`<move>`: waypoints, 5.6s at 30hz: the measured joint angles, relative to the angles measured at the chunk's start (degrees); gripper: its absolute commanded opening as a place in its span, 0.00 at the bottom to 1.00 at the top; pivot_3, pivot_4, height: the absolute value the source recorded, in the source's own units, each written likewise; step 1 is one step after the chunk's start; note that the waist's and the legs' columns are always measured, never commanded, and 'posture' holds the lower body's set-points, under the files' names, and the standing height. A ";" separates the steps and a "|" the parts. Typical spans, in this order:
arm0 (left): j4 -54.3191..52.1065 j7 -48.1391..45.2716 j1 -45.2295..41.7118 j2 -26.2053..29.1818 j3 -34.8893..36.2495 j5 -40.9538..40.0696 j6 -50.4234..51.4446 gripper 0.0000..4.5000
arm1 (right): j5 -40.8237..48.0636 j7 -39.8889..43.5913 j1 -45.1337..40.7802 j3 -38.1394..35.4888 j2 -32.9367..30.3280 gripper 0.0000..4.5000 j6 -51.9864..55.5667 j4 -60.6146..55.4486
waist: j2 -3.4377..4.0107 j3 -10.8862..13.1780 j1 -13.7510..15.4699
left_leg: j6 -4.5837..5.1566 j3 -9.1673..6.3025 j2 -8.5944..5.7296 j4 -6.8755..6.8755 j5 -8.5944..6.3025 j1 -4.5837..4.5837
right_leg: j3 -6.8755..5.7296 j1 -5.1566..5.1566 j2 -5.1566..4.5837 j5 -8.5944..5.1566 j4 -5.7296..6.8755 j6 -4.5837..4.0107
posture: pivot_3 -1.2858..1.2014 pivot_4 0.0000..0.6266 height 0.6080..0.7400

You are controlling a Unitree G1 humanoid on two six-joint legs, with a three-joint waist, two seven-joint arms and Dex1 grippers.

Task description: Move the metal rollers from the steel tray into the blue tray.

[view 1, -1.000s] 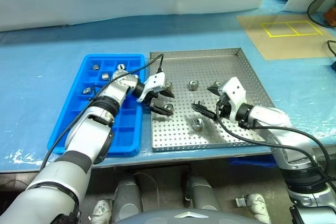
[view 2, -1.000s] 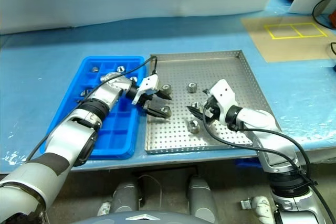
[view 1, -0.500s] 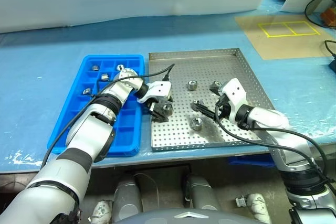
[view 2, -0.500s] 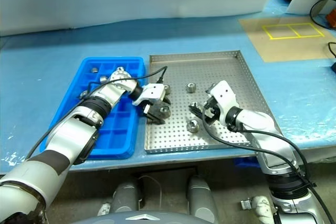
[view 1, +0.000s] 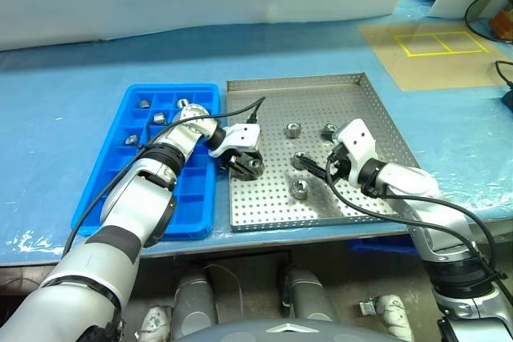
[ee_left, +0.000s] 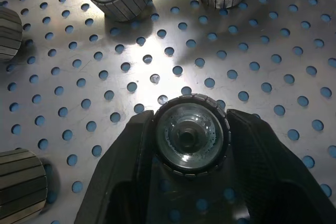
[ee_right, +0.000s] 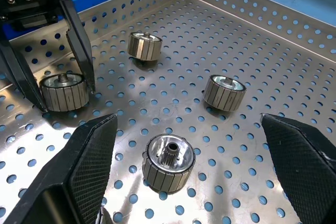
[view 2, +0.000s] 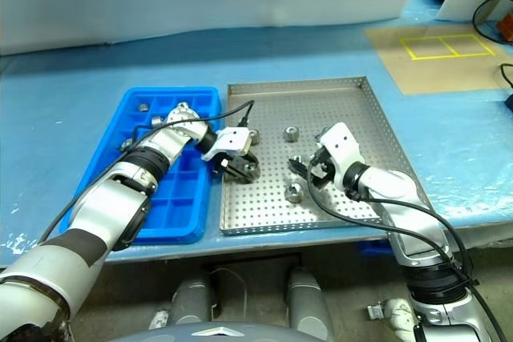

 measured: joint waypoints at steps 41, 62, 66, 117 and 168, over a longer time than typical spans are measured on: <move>-6.23 2.69 4.75 2.43 6.73 -7.12 6.10 0.41 | -2.03 4.42 -7.63 3.17 2.06 1.00 -4.24 8.98 | 0.00 0.02 -0.86 | -0.01 -0.01 0.04 -0.06 0.00 -0.13 | -0.05 -0.14 0.01 0.00 0.00 -0.02 | 0.39 0.24 1.00; -40.28 4.48 21.45 20.18 21.90 -25.03 34.15 0.41 | -2.79 8.45 -15.59 6.41 7.07 1.00 -8.34 16.28 | 0.08 0.06 0.90 | -0.10 0.02 0.08 -0.25 0.05 -0.29 | -0.13 -0.43 0.03 -0.04 0.07 -0.09 | 0.48 0.24 1.00; -47.34 7.81 30.04 24.11 25.19 -27.07 37.52 0.41 | -2.79 11.40 -21.27 8.43 10.09 1.00 -10.81 21.17 | 0.07 0.07 1.61 | -0.15 0.00 0.11 -0.26 0.08 -0.40 | -0.17 -0.58 0.03 -0.04 0.12 -0.10 | 0.50 0.24 1.00; -54.37 24.71 52.53 31.17 36.27 -30.15 35.72 0.92 | -5.61 19.79 -34.13 13.96 21.79 1.00 -22.75 41.25 | -0.05 0.03 6.62 | -0.41 -0.21 0.12 -0.28 0.23 -0.34 | -0.30 -0.73 0.03 -0.11 0.72 -0.17 | 0.55 0.24 1.00; 11.06 27.84 -6.33 -2.24 6.64 1.11 6.62 0.92 | -3.96 -1.07 -6.12 -3.20 4.17 1.00 1.65 0.52 | -0.11 0.03 -1.48 | 0.03 -0.14 0.03 0.34 0.00 -0.30 | -0.07 -0.21 0.05 -0.06 0.29 -0.14 | 0.28 0.24 1.00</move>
